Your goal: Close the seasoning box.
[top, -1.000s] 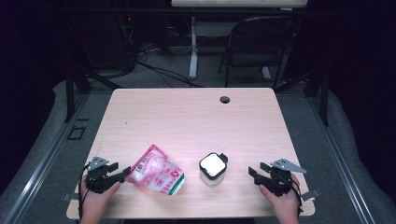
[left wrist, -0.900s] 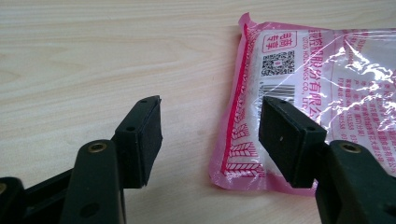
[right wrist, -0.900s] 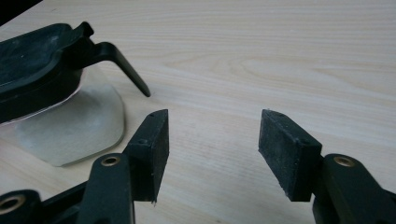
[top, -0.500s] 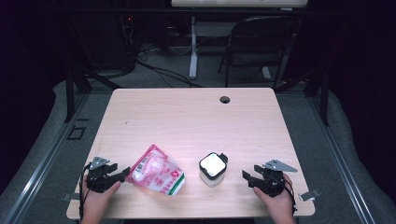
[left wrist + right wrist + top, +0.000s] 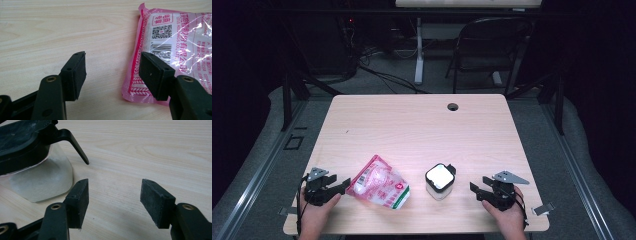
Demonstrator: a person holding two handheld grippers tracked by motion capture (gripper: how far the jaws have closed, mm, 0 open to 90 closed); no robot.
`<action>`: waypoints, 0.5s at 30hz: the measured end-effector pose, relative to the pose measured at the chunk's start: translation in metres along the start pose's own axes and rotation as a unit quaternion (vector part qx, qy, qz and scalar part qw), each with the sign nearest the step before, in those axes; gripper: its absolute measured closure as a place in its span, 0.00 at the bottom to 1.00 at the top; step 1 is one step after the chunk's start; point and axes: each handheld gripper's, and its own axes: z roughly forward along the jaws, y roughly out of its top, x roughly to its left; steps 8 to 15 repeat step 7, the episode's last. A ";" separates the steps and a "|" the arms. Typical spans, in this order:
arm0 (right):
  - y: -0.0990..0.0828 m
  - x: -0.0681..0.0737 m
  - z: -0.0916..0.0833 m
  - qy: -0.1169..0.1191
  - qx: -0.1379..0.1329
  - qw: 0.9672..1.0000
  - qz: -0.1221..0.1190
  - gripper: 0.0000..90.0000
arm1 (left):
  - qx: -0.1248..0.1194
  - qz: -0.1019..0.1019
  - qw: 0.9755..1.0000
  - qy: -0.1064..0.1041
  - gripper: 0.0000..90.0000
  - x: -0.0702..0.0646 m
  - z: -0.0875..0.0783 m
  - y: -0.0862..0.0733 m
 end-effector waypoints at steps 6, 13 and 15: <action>0.000 -0.001 -0.001 0.001 -0.009 1.000 0.004 0.44 | -0.022 -0.012 0.999 -0.020 0.43 -0.003 -0.002 0.002; 0.000 -0.001 -0.001 0.001 -0.009 1.000 0.004 0.44 | -0.022 -0.012 0.999 -0.020 0.44 -0.003 -0.002 0.002; 0.000 -0.001 -0.001 0.001 -0.009 1.000 0.004 0.44 | -0.022 -0.012 0.999 -0.020 0.44 -0.003 -0.002 0.002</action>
